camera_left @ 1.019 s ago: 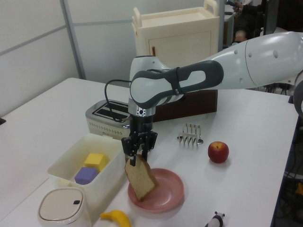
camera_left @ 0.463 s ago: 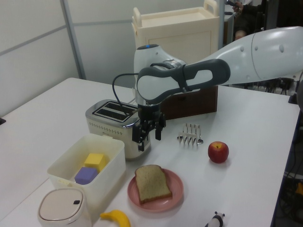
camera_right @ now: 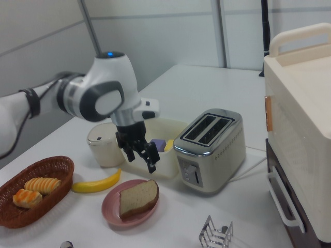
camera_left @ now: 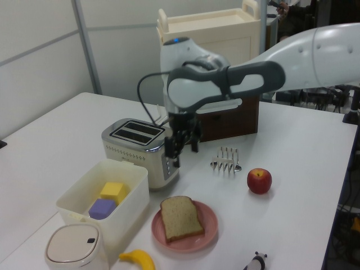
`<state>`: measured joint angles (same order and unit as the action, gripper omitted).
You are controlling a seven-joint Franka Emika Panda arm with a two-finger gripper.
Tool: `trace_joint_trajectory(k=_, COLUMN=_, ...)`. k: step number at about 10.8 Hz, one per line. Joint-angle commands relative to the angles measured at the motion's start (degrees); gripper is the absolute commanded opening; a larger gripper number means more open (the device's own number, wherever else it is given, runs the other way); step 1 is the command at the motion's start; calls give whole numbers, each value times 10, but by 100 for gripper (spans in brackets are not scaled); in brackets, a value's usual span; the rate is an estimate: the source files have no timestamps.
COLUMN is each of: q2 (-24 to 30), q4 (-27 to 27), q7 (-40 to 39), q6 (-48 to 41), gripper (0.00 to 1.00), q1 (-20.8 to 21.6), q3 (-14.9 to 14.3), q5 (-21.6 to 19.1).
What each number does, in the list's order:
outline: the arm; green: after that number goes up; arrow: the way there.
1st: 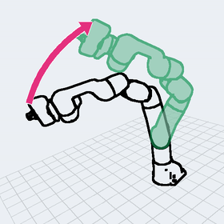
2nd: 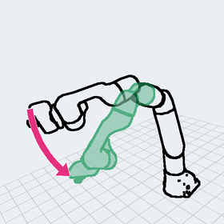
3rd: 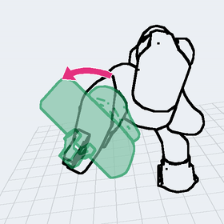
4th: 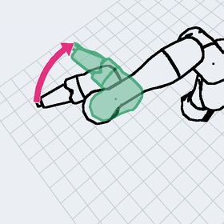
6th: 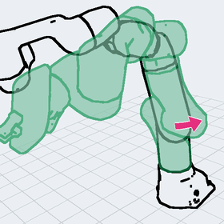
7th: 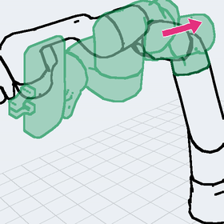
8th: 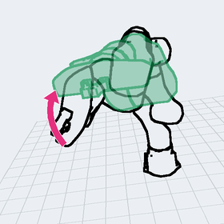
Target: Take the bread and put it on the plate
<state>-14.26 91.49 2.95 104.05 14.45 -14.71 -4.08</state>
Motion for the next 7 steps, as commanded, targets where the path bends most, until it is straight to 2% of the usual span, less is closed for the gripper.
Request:
trace_joint_trajectory(k=1, q2=70, q4=-3, q7=1, q6=-100, gripper=100, q1=-11, q3=0, q5=38)
trace_joint_trajectory(k=3, q2=87, q4=-3, q7=-1, q6=-122, gripper=100, q1=-32, q3=8, q5=41)
trace_joint_trajectory(k=5, q2=102, q4=-2, q7=-18, q6=-124, gripper=100, q1=-77, q3=41, q5=40)
trace_joint_trajectory(k=7, q2=108, q4=-3, q7=-17, q6=-137, gripper=100, q1=-81, q3=41, q5=39)
